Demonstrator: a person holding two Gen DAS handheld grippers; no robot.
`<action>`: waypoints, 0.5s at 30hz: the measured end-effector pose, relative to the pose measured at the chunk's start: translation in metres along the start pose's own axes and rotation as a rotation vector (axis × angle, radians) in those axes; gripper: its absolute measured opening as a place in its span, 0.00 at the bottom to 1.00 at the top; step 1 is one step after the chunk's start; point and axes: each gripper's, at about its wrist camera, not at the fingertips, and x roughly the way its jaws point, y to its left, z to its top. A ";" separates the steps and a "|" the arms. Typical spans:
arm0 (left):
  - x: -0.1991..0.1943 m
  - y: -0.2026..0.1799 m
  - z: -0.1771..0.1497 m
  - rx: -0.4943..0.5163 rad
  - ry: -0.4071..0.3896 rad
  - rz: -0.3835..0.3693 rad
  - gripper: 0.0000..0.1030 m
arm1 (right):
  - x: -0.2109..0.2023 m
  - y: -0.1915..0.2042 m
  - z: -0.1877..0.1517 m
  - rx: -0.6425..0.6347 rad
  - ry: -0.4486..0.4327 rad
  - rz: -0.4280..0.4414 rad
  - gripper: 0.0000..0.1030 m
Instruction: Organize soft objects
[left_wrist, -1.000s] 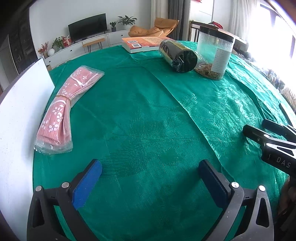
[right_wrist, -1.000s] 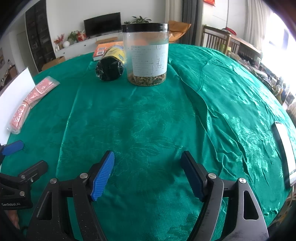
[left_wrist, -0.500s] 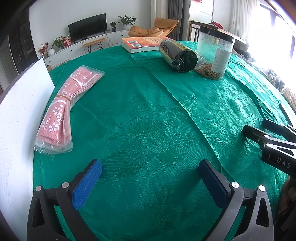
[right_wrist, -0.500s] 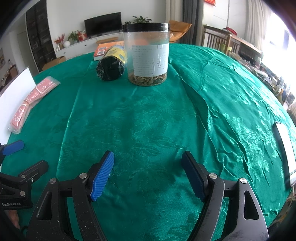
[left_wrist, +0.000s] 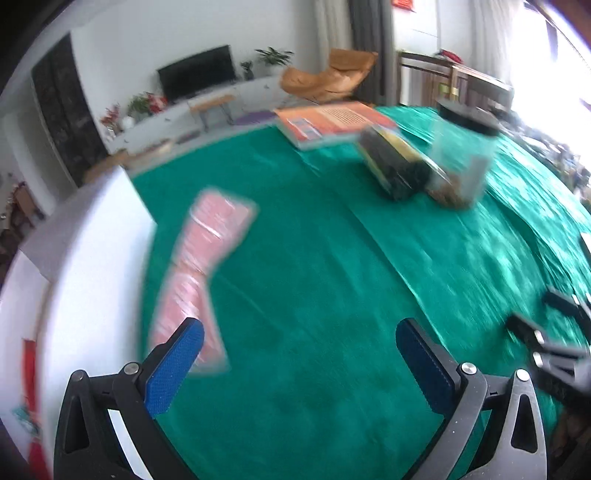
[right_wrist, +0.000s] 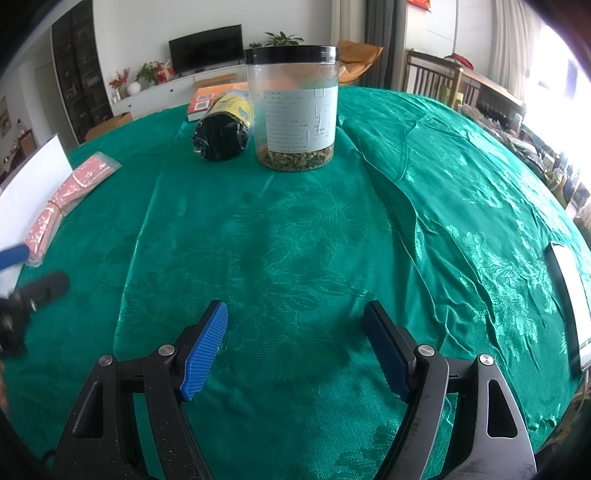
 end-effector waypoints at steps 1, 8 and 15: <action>0.005 0.011 0.012 -0.028 0.007 0.037 1.00 | 0.000 0.000 0.000 0.000 0.000 0.000 0.77; 0.064 0.056 0.036 -0.101 0.120 0.212 1.00 | 0.000 0.000 0.000 0.001 -0.001 0.002 0.77; 0.093 0.065 0.024 -0.201 0.211 0.104 1.00 | 0.000 0.001 0.000 0.001 -0.001 0.004 0.77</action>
